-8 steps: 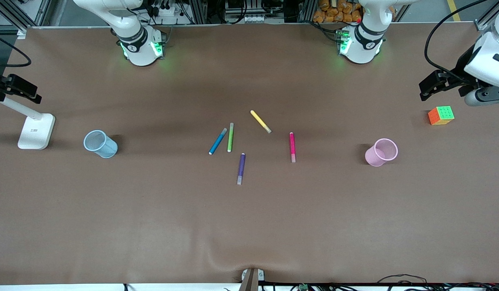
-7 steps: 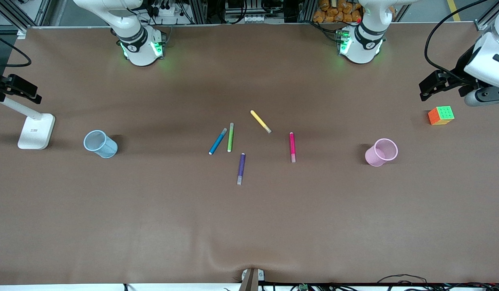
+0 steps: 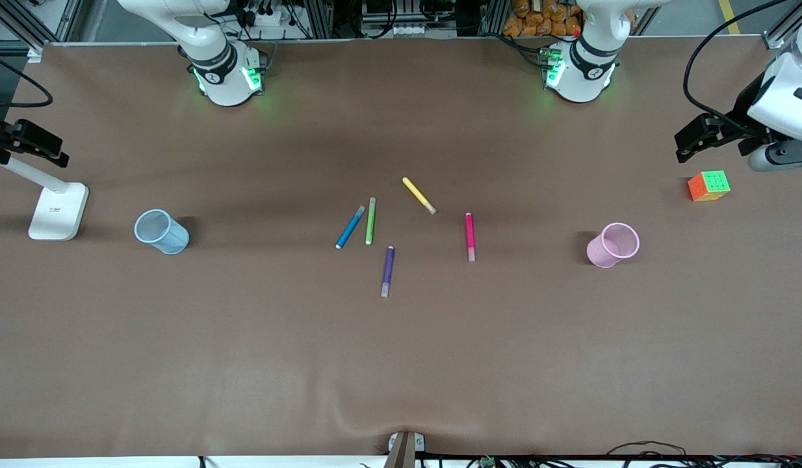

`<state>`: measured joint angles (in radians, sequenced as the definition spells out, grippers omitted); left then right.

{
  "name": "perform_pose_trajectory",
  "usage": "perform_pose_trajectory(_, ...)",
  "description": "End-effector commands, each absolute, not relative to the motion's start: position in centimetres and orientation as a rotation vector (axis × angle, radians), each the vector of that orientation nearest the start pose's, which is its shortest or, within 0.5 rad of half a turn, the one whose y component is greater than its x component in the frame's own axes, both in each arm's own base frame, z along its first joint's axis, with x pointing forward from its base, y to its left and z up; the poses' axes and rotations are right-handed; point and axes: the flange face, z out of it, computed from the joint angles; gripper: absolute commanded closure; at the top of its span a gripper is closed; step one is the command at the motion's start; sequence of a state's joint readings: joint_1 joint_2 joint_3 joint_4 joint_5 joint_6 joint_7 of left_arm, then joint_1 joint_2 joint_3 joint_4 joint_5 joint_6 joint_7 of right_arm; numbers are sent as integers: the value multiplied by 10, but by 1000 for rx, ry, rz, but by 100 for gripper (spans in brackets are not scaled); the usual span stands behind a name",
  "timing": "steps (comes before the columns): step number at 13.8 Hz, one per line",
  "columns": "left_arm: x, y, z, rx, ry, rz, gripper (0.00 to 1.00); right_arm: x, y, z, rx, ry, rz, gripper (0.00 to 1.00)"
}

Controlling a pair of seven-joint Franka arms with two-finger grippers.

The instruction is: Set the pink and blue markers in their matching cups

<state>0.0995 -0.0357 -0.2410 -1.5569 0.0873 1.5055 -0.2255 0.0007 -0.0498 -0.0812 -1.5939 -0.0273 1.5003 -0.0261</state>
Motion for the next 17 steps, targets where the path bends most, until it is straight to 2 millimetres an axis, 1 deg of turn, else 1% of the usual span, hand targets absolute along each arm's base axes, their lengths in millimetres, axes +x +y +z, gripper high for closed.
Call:
perform_pose_trajectory(1,535,-67,644,-3033,-117,15,0,523,-45,638,-3151,71,47,0)
perform_pose_trajectory(5,535,-65,642,-3036,-123,23,0,523,-45,638,-3145,75,44,0)
perform_pose_trajectory(12,536,-64,641,-3036,-125,21,0,523,-41,646,-3120,77,27,0)
perform_pose_trajectory(17,536,-64,642,-3036,-126,19,0,523,-41,645,-3120,80,35,0)
